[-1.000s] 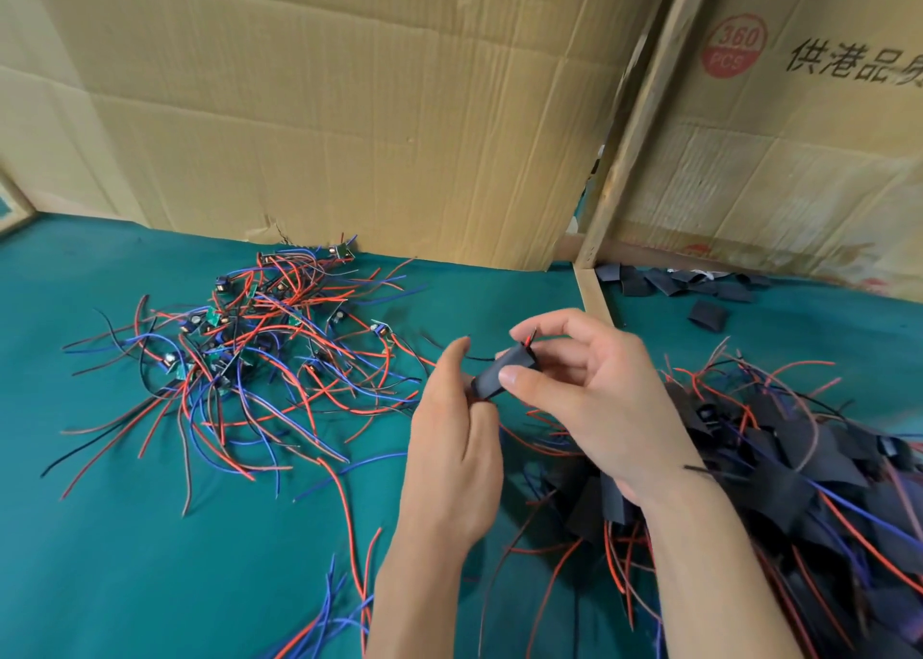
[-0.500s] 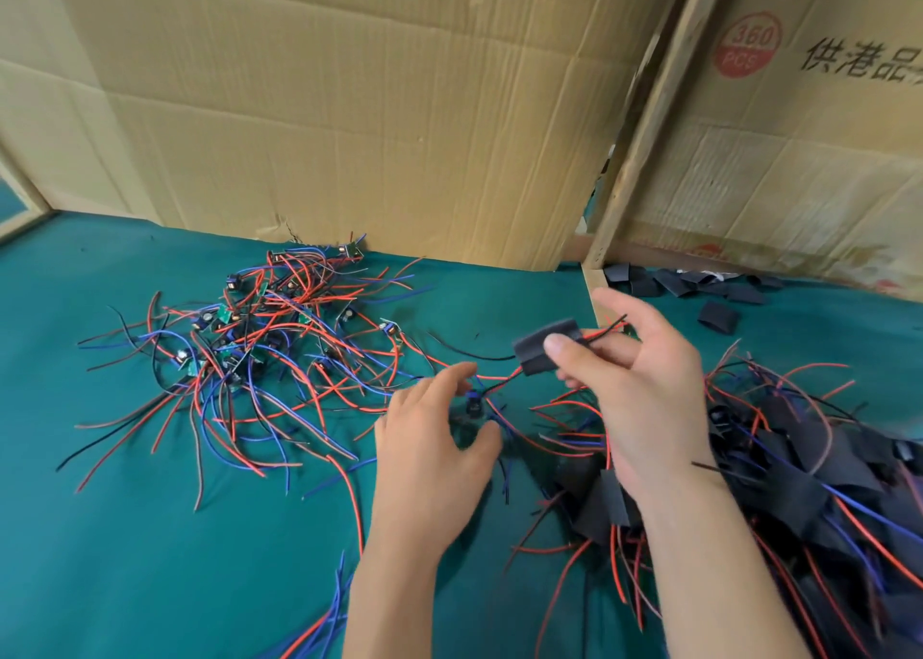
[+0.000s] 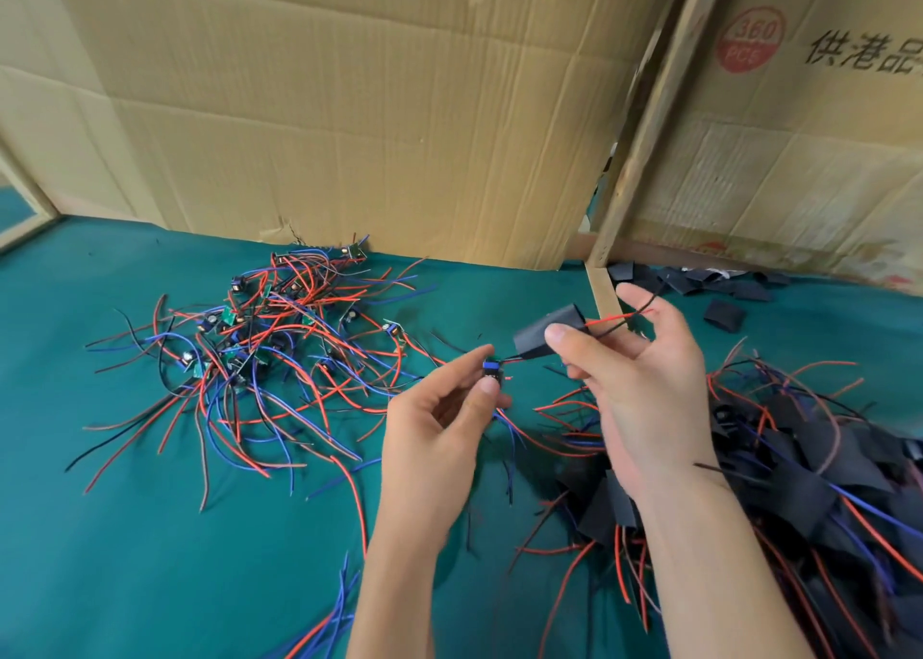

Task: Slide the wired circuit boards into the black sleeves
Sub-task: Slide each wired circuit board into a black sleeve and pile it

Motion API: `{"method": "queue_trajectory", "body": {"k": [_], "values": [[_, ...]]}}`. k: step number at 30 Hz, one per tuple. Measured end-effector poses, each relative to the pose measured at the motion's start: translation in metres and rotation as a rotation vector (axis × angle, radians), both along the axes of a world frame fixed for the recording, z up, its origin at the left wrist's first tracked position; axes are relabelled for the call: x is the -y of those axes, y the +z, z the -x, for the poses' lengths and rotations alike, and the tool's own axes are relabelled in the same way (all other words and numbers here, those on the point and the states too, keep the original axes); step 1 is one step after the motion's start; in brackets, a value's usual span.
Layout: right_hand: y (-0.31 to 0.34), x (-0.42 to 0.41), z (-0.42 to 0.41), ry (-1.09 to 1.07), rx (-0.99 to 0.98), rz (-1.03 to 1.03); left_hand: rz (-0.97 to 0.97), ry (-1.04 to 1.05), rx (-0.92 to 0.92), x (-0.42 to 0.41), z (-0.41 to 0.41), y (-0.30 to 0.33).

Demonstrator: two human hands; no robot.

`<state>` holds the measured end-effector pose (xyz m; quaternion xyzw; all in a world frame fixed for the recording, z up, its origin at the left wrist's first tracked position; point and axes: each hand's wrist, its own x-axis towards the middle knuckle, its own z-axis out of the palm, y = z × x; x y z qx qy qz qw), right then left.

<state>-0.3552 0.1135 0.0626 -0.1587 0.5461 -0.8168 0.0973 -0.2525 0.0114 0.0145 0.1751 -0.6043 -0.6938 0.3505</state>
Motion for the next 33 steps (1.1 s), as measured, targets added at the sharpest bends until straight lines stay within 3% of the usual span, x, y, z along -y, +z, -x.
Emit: {"method": "queue_trajectory", "body": {"k": [5,9,16,21,26,33], "values": [[-0.002,0.011,-0.010,0.150,0.155,0.042,-0.058,-0.104,-0.086,0.000,0.001,0.000],[0.001,0.014,-0.015,0.236,0.282,0.121,-0.240,-0.192,-0.200,-0.002,-0.001,0.002],[0.001,0.007,-0.010,0.418,0.332,0.071,-0.440,-0.245,-0.286,-0.014,0.000,0.008],[0.004,0.003,-0.011,0.489,0.357,0.061,-0.398,-0.153,-0.273,-0.025,0.004,0.012],[0.007,0.000,-0.010,0.288,0.343,-0.023,-0.149,-0.030,-0.093,-0.036,0.004,0.012],[0.019,-0.014,-0.007,0.227,-0.018,-0.371,-0.063,0.080,0.031,-0.031,0.008,0.027]]}}
